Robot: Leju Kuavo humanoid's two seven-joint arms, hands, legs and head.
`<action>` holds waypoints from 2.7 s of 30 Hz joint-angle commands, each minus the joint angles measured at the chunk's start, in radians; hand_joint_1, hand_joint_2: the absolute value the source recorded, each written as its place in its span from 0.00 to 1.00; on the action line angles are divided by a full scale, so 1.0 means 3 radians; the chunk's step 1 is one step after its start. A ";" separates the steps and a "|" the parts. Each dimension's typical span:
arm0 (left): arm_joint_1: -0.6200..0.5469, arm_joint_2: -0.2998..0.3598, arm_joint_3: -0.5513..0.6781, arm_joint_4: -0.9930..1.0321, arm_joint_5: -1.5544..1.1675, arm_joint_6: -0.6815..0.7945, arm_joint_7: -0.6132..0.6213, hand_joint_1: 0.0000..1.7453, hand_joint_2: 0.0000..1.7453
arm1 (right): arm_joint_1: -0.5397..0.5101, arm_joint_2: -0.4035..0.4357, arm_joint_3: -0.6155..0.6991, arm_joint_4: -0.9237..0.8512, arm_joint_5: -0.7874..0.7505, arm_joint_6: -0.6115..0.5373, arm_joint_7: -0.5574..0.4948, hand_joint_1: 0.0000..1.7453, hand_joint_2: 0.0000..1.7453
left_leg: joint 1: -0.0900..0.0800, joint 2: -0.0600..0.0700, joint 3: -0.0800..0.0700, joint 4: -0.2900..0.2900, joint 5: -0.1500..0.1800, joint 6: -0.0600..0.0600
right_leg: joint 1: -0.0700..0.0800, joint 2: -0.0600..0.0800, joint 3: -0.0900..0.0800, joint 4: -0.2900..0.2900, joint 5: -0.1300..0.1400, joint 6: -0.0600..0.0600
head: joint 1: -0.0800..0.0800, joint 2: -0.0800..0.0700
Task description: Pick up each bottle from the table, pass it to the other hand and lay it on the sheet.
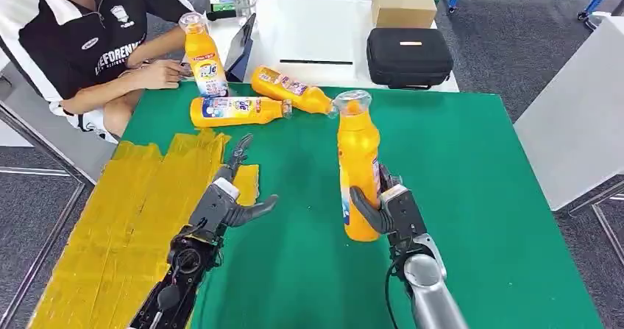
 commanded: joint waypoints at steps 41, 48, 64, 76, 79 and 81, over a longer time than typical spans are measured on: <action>-0.0582 0.0101 -0.0460 0.0641 0.1335 -0.0674 0.0271 0.00 1.00 | -0.0469 0.0231 0.1546 0.1034 0.1234 -0.1116 -0.0329 1.00 1.00 | 0.0003 -0.0001 0.0000 -0.0002 -0.0001 -0.0006 | 0.0003 -0.0004 -0.0001 -0.0002 -0.0003 -0.0002 | -0.0001 0.0000; -0.0540 0.0063 -0.0373 0.0629 0.1443 -0.0614 0.0236 0.99 1.00 | -0.0464 0.0209 0.1565 0.1029 0.1194 -0.1099 -0.0299 1.00 1.00 | 0.0006 -0.0002 0.0007 0.0000 -0.0005 -0.0011 | 0.0006 -0.0007 0.0006 -0.0001 -0.0007 -0.0005 | 0.0001 0.0000; -0.0458 0.0104 -0.0283 0.0436 0.1707 -0.0422 0.0209 1.00 1.00 | -0.0425 0.0163 0.1552 0.0950 0.1084 -0.1181 -0.0261 1.00 1.00 | 0.0006 0.0000 0.0005 0.0000 -0.0005 -0.0010 | 0.0006 -0.0004 0.0004 -0.0002 -0.0006 -0.0004 | 0.0000 0.0000; -0.0421 0.0124 -0.0168 0.0350 0.1760 -0.0215 0.0169 1.00 1.00 | -0.0351 0.0127 0.1411 0.0754 0.1038 -0.1266 -0.0274 0.00 1.00 | 0.0007 0.0000 0.0005 0.0002 -0.0006 -0.0011 | 0.0007 -0.0005 0.0005 -0.0001 -0.0007 -0.0005 | 0.0000 0.0000; -0.0411 0.0144 -0.0109 0.0288 0.1437 0.0231 0.0080 1.00 1.00 | -0.0195 0.0052 0.1259 0.0238 0.0834 -0.1139 -0.0255 0.00 1.00 | 0.0005 -0.0001 0.0004 0.0002 -0.0006 -0.0011 | 0.0006 -0.0006 0.0004 0.0001 -0.0007 -0.0005 | 0.0001 0.0000; -0.0385 0.0154 -0.0060 0.0269 0.1178 0.0505 0.0026 1.00 1.00 | -0.0047 -0.0026 0.1186 -0.0158 0.0840 -0.1116 -0.0240 0.00 1.00 | 0.0005 0.0000 0.0003 0.0003 -0.0007 -0.0011 | 0.0006 -0.0006 0.0002 0.0002 -0.0008 -0.0004 | -0.0001 0.0000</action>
